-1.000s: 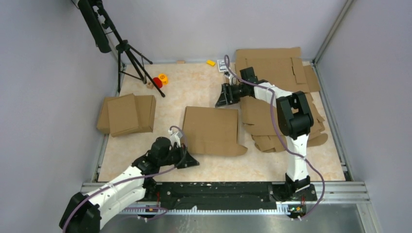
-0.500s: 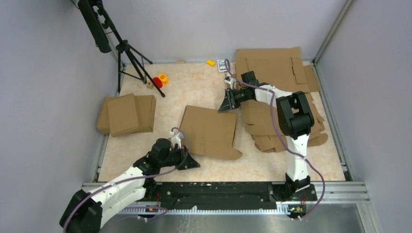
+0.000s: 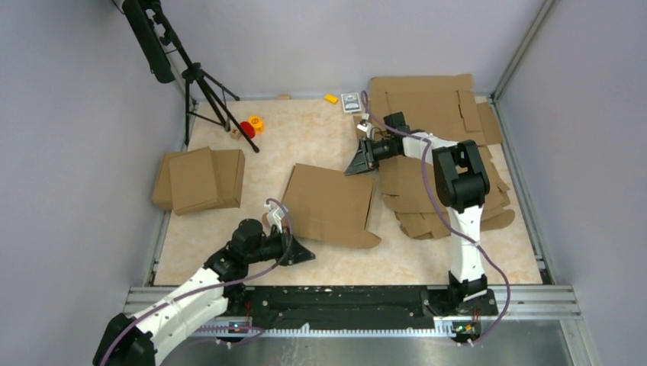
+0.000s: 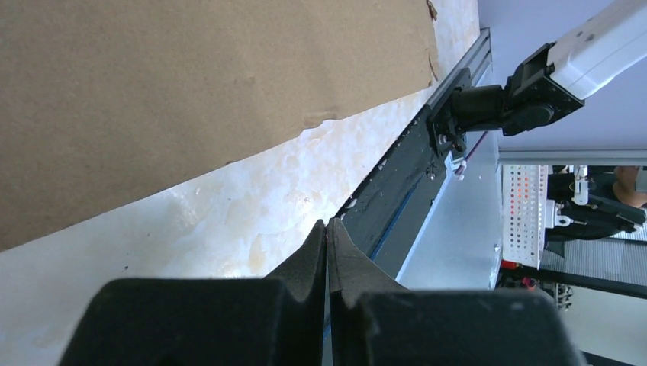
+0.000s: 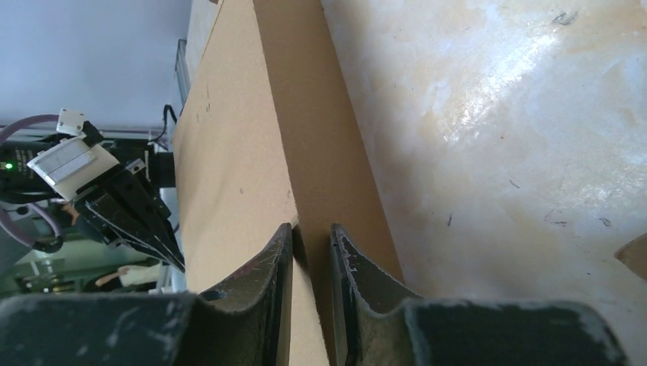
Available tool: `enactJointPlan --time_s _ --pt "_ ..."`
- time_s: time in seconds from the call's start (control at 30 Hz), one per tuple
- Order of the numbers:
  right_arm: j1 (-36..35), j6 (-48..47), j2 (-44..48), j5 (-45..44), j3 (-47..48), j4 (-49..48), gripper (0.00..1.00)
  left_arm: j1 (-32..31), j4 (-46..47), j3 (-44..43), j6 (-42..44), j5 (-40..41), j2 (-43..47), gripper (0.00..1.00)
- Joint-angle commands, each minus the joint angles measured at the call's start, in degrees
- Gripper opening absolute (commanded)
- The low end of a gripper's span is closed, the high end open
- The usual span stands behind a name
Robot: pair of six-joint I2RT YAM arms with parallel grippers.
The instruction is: Fold the paper box
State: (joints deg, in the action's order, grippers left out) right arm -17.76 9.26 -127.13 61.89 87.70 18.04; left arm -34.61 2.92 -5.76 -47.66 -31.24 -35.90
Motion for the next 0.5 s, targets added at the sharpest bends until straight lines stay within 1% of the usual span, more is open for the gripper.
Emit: enactJointPlan --time_s 0.0,0.13,0.27,0.37,0.47 --pt "2.2 -1.9 -4.6 -4.0 1.3 1.3 0.08 -0.1 1.5 -0.3 2.7 -1.3 1.4 0.0" --pt "2.3 -1.9 -6.0 -3.8 3.0 1.8 0.08 -0.1 1.0 -0.8 4.0 -1.5 1.0 0.0" --pt "2.2 -3.0 -7.9 -3.9 5.6 4.0 0.07 -0.2 3.3 -0.6 5.9 -2.8 2.4 0.0" --pt "2.3 -3.2 -8.4 -3.8 6.4 4.2 0.07 -0.2 2.9 -0.5 8.3 1.2 3.7 0.0" --pt "2.3 -3.4 -8.5 -3.6 6.9 4.5 0.07 -0.2 5.1 -0.3 9.6 7.2 3.3 0.0"
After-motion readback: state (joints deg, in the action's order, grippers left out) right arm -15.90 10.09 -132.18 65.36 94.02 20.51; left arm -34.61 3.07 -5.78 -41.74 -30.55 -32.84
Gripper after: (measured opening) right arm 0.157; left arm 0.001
